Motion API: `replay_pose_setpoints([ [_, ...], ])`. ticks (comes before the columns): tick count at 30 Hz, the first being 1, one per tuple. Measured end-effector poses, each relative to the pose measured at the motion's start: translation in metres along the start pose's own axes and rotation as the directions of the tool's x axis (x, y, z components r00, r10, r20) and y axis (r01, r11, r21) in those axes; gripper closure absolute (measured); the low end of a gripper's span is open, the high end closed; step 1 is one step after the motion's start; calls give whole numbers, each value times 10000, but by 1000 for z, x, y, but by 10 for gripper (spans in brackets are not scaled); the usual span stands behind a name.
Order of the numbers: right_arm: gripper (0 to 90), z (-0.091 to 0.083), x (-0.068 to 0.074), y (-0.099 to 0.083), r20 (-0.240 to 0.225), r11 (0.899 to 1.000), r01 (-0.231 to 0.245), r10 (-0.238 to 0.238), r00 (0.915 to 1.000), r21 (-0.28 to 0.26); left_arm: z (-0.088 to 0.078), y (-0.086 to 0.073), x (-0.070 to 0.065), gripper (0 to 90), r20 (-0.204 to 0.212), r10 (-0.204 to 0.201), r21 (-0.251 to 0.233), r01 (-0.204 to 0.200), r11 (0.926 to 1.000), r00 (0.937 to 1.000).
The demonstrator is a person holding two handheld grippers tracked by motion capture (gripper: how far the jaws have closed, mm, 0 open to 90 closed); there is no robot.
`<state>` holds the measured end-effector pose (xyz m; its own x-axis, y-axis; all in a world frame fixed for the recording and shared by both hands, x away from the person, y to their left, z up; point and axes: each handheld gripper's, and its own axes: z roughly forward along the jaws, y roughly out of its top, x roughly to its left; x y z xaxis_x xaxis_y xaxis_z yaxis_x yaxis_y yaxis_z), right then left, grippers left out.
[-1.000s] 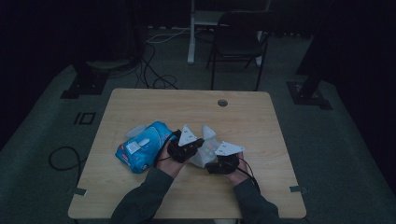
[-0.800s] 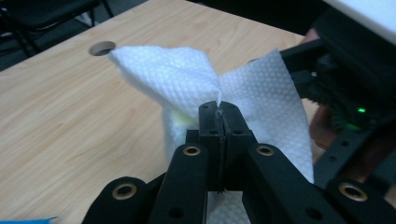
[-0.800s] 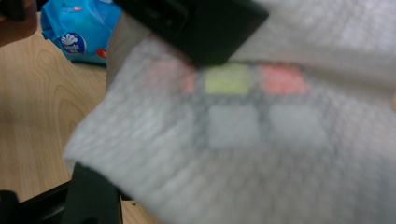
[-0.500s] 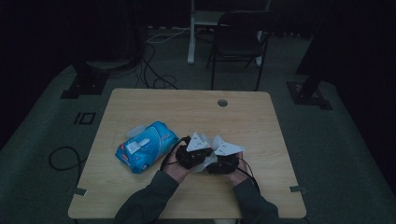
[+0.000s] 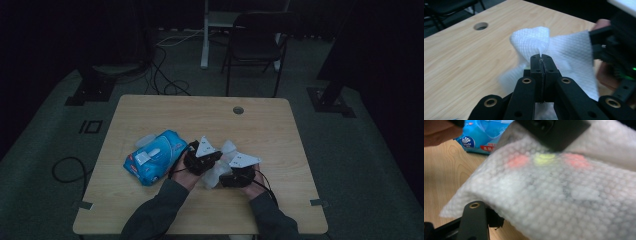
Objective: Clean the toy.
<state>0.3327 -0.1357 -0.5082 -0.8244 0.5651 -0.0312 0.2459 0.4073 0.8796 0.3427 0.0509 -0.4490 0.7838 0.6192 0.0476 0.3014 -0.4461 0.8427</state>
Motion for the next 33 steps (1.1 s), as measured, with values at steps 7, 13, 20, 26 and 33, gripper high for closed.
replay_pose_setpoints([
  [7,345,2,3,0,-167,9999,162,-162,9997,16,2,1,1,896,-72,-189,-23,189,9998,9998],
  [13,346,2,3,0,-121,9999,142,-141,9998,89,7,1,-6,897,288,4,53,-5,10000,9996],
  [20,345,4,3,0,-69,9999,105,-104,9999,125,11,0,-15,897,885,204,65,-211,9998,9959],
  [26,345,2,0,-1,47,10000,34,-34,10000,83,10,0,-20,897,1227,317,22,-322,9995,9919],
  [33,346,-2,-6,-2,283,9999,-152,150,9995,79,1,-4,-20,897,1225,485,44,-494,9988,9913],
])
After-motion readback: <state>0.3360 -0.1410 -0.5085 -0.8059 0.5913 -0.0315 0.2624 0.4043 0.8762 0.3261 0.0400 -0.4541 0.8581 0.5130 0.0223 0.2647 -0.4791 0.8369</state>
